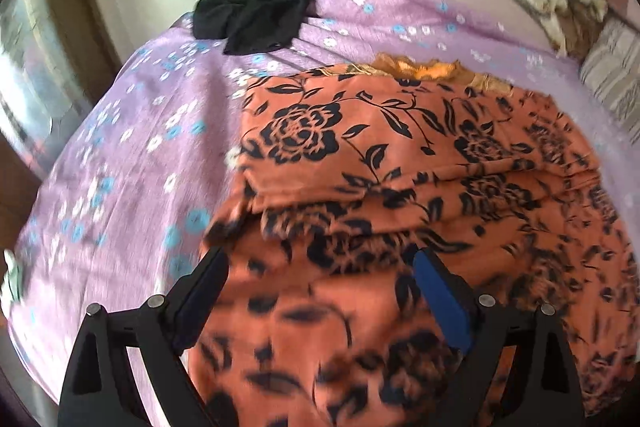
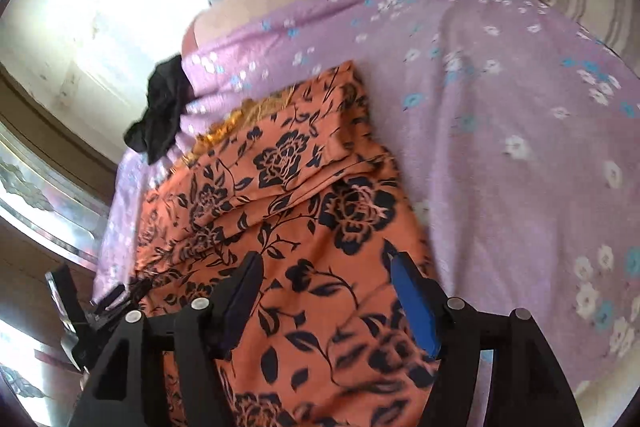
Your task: Fold small clothes
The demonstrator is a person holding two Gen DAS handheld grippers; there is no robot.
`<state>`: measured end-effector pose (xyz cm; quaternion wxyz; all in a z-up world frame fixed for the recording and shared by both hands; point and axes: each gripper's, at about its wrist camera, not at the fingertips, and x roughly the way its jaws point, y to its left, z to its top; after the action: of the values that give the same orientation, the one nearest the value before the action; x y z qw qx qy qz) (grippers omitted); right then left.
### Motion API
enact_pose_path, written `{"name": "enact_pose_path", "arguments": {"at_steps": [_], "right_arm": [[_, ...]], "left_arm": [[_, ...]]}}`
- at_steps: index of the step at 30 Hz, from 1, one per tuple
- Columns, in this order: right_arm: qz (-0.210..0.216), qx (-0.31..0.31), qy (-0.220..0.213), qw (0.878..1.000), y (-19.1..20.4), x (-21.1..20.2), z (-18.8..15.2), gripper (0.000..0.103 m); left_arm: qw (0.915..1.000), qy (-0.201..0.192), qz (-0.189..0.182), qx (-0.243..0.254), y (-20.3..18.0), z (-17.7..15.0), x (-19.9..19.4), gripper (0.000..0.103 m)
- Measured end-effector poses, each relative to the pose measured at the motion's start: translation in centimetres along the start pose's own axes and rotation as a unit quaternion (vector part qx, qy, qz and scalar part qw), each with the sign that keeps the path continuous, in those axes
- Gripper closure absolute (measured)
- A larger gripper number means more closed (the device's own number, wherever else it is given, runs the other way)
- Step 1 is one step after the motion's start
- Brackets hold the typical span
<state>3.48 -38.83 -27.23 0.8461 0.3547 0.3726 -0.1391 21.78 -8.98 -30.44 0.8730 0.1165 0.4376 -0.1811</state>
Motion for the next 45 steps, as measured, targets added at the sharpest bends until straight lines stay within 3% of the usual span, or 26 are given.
{"name": "enact_pose_path", "arguments": {"at_steps": [6,16,21,30,35,37,41,45], "right_arm": [[0.05,0.049,-0.027,0.997,-2.9,-2.9,-0.6,0.032],[0.067,0.095,0.003,0.993,-6.6,-2.7,-0.8,0.033],[0.088,0.112,0.04,0.989,-7.2,-2.3,-2.1,0.032],[0.083,0.055,0.089,0.991,-4.9,-1.6,-6.2,0.033],[0.084,0.046,0.111,0.989,-4.0,-1.6,-8.7,0.032],[0.076,0.036,0.116,0.99,-3.7,-1.6,-9.4,0.033],[0.062,0.03,0.118,0.991,-3.6,-1.5,-9.8,0.033],[0.06,0.04,0.119,0.99,-3.9,-1.5,-9.8,0.033]], "left_arm": [[0.9993,0.007,0.008,-0.037,2.7,-3.3,-2.8,0.009],[0.9948,0.045,0.039,-0.083,8.1,-8.2,-4.4,0.009],[0.992,0.063,0.026,-0.106,9.9,-9.9,-5.4,0.009],[0.9869,0.12,-0.017,-0.107,9.7,-13.7,-5.9,0.009],[0.9757,0.176,-0.051,-0.121,9.5,-15.2,-4.0,0.01],[0.9728,0.176,-0.08,-0.128,9.2,-15.6,-4.0,0.018],[0.9748,0.164,-0.109,-0.105,7.7,-15.5,-4.7,0.037],[0.9768,0.156,-0.115,-0.091,6.3,-15.2,-5.0,0.05]]}}
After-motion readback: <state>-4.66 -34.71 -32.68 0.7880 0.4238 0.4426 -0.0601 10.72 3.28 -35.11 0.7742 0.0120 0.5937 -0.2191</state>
